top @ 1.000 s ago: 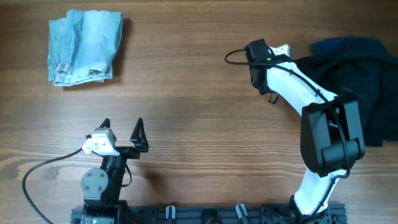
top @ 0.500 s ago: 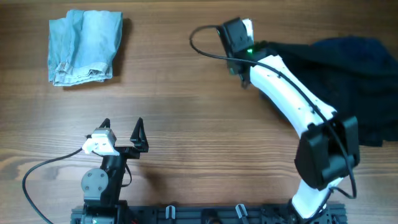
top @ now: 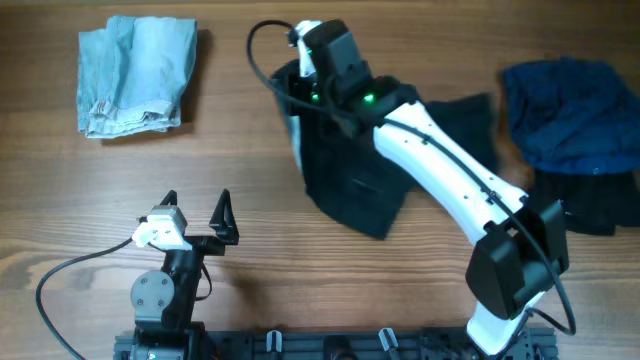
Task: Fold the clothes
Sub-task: 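Lift the black trousers with the right gripper and drag them toward table center, then grasp the left end of the black trousers with the left gripper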
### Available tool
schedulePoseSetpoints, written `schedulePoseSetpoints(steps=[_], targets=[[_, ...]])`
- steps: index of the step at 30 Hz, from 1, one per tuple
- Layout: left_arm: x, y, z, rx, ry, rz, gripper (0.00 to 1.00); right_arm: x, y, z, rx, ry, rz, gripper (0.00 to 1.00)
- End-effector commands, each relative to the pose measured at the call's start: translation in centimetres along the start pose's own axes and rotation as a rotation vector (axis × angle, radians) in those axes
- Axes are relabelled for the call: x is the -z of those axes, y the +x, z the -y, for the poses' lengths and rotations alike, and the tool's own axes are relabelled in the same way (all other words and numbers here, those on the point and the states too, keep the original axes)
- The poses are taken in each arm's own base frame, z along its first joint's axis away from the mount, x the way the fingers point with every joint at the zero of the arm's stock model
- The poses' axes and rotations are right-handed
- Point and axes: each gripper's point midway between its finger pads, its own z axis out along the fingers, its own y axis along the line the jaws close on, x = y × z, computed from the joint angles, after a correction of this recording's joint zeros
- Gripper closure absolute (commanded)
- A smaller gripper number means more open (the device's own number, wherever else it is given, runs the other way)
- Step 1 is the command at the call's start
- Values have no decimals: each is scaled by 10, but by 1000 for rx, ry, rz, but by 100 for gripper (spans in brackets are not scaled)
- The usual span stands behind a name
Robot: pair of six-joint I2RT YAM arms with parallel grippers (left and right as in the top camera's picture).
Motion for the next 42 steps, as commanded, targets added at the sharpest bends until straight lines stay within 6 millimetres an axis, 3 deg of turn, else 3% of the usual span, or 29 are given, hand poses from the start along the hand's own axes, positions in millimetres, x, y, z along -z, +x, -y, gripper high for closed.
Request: schedulePoseSetpoints(steps=[1, 2, 5, 6, 8, 9, 12, 14, 15, 17, 19, 23, 26, 32, 34, 37, 40, 42], targets=[[0, 3, 0, -20, -2, -8, 0, 5, -10, -38, -65, -122, 31, 96], [0, 3, 0, -20, -2, -8, 0, 6, -14, -41, -76, -132, 47, 95], [0, 3, 0, -20, -2, -8, 0, 6, -18, -43, -67, -140, 64, 72], [0, 3, 0, -20, -2, -8, 0, 6, -18, -43, -43, -139, 65, 60], [0, 3, 0, -20, -2, -8, 0, 7, -18, -42, 20, -135, 69, 23], [0, 3, 0, -20, -2, -8, 0, 9, -20, -38, 39, -112, 74, 11], [0, 3, 0, -20, -2, -8, 0, 29, -33, -6, 50, 36, 108, 2], [0, 3, 0, -20, -2, -8, 0, 52, -44, 15, 30, 109, 131, 1], [0, 3, 0, -20, -2, -8, 0, 83, -54, 37, -5, 164, 151, 1], [0, 3, 0, -20, -2, -8, 0, 121, -59, 70, -86, 227, 162, 1], [0, 3, 0, -20, -2, -8, 0, 159, -55, 110, -221, 300, 157, 0], [0, 3, 0, -20, -2, -8, 0, 191, -29, 158, -342, 343, 62, 0], [0, 3, 0, -20, -2, -8, 0, 195, 4, 185, -401, 408, -45, 1], [0, 1, 7, 29, 41, -3, 0, 165, 45, 218, -455, 441, -136, 0], [1, -2, 17, 88, 95, 3, 0, 158, 49, 225, -422, 433, -156, 0], [5, -23, 37, 187, 206, 66, 0, 152, 48, 242, -433, 432, -148, 0], [24, -44, 85, 148, 484, 111, 0, 153, 44, 271, -466, 454, -112, 0], [29, -43, 95, 182, 548, 81, 0, 153, 43, 285, -499, 439, -97, 0]])
